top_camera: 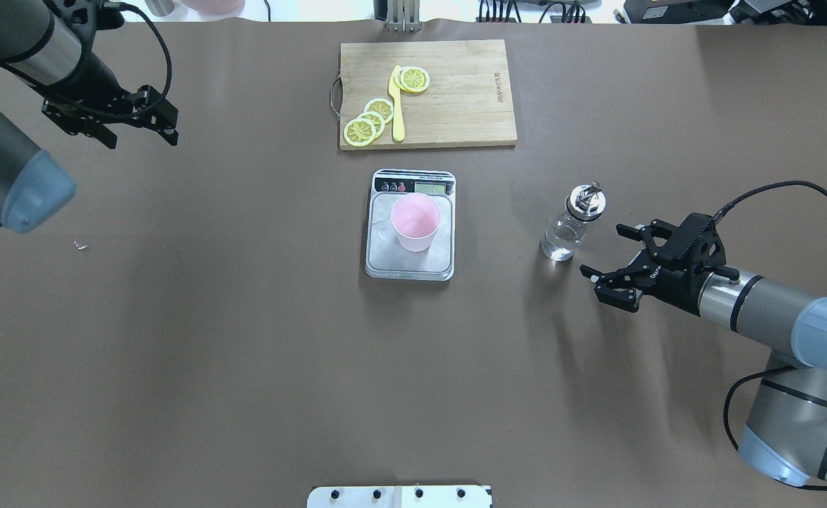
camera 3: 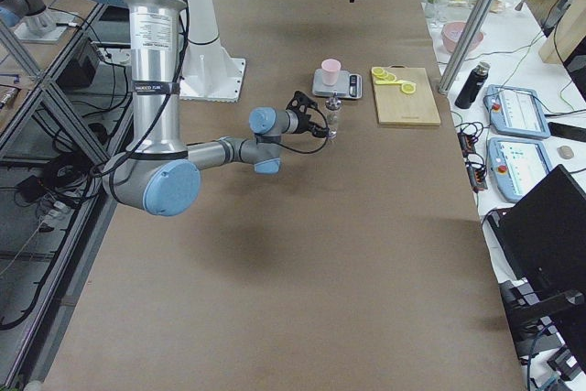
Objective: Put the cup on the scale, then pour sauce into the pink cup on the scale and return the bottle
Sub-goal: 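Approach the glass sauce bottle with the right gripper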
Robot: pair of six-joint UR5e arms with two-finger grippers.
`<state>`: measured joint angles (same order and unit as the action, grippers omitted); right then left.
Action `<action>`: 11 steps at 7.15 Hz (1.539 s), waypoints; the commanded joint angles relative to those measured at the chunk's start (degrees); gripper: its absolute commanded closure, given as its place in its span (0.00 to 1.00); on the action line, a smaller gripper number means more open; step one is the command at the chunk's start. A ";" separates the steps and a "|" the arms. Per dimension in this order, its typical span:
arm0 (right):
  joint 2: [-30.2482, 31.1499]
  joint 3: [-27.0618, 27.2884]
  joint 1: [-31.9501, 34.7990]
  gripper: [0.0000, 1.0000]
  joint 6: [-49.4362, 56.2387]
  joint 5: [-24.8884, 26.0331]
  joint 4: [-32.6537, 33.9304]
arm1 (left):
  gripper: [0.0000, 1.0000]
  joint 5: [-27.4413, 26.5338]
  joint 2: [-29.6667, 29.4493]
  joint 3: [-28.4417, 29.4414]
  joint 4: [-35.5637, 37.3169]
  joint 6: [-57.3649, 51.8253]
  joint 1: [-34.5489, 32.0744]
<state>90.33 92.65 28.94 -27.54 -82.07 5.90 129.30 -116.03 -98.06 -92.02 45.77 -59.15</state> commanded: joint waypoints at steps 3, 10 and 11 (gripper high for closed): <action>-0.77 -0.28 -2.12 0.01 -2.33 4.89 0.16 | 0.01 -0.01 0.10 -0.20 0.00 0.02 0.00; -2.27 -0.80 -4.41 0.02 -3.74 10.43 0.86 | 0.01 -0.36 0.11 -0.20 0.09 0.02 0.00; -3.83 -2.11 -4.50 0.02 -4.36 11.14 0.86 | 0.01 -0.36 0.02 -0.12 0.09 0.02 0.17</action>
<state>87.70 91.60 24.52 -31.20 -71.91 6.70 128.98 -115.94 -98.25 -91.96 45.78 -59.10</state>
